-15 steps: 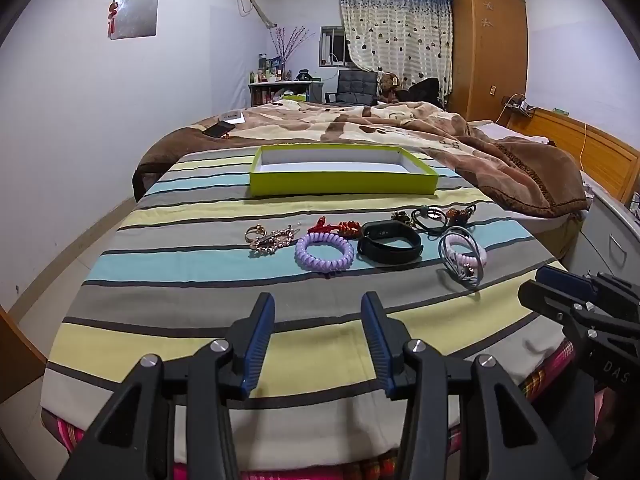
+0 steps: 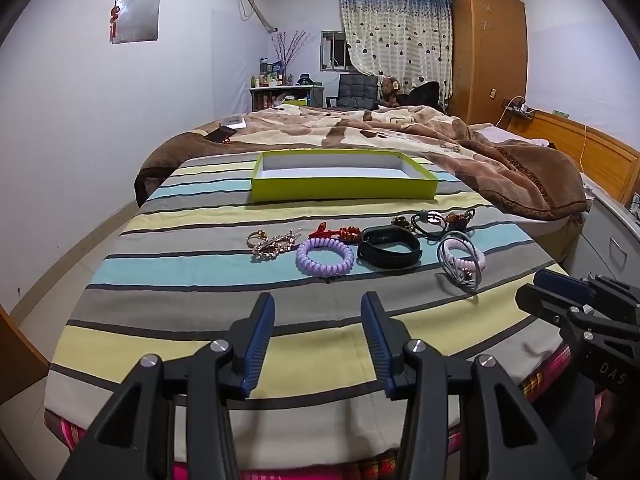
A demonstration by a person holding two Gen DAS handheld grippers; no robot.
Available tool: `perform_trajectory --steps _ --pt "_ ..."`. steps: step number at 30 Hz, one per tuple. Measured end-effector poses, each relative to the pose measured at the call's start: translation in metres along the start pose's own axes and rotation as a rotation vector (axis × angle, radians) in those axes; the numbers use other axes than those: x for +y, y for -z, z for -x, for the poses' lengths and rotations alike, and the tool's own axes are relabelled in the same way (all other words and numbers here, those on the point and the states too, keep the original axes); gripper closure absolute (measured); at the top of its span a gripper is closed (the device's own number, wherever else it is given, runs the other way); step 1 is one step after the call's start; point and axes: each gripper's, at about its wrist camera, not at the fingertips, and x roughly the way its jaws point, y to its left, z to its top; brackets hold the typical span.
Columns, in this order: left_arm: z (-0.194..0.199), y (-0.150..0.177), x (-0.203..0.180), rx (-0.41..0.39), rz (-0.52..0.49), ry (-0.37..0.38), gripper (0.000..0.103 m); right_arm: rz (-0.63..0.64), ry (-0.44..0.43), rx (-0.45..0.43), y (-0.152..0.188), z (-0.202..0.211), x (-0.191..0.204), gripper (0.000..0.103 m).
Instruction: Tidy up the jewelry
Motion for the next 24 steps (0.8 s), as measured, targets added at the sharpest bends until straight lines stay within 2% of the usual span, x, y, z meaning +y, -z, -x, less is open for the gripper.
perform_trajectory --steps 24 --pt "0.0032 -0.0014 0.0012 0.005 0.005 0.004 0.056 -0.002 -0.001 0.003 0.0001 -0.0036 -0.0028 0.066"
